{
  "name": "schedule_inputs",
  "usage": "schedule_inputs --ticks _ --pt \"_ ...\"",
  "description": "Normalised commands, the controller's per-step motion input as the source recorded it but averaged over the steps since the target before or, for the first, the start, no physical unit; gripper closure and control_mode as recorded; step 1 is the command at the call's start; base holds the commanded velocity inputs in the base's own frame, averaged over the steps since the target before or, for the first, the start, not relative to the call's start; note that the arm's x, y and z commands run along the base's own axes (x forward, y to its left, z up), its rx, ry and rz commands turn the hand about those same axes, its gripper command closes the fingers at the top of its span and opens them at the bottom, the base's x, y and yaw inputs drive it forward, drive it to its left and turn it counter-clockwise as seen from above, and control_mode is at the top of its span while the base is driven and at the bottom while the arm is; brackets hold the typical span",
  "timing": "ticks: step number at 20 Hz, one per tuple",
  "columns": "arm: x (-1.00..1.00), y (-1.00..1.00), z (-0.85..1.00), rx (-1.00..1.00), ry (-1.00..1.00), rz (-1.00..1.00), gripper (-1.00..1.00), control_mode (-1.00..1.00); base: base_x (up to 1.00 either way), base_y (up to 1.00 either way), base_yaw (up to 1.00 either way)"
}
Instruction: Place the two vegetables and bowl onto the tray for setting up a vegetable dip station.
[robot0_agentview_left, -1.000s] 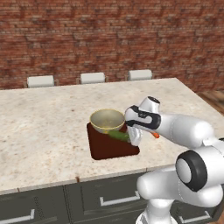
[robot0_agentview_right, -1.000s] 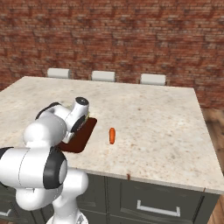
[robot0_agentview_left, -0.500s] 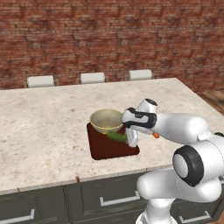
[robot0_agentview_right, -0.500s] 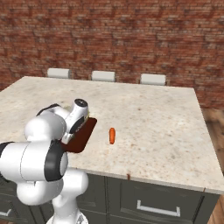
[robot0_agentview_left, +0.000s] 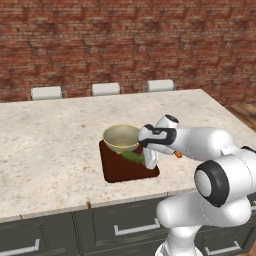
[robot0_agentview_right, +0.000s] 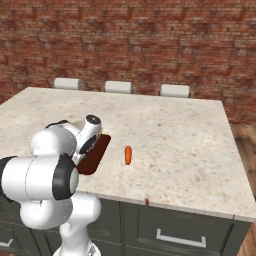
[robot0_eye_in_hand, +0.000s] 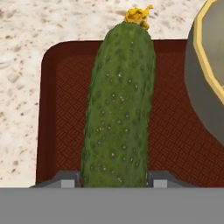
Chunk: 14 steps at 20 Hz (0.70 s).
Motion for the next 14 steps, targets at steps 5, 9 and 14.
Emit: schedule_inputs --ticks 5,9,14 --pt "0.07 0.04 -0.09 0.01 0.05 -0.01 1.0 -1.0 0.0 0.0 0.0" --pt "0.04 0.01 -0.09 0.0 0.02 0.0 1.0 -1.0 0.0 0.0 0.0" --pt "0.03 0.03 -0.07 0.0 0.0 0.0 1.0 -1.0 0.0 0.0 0.0"
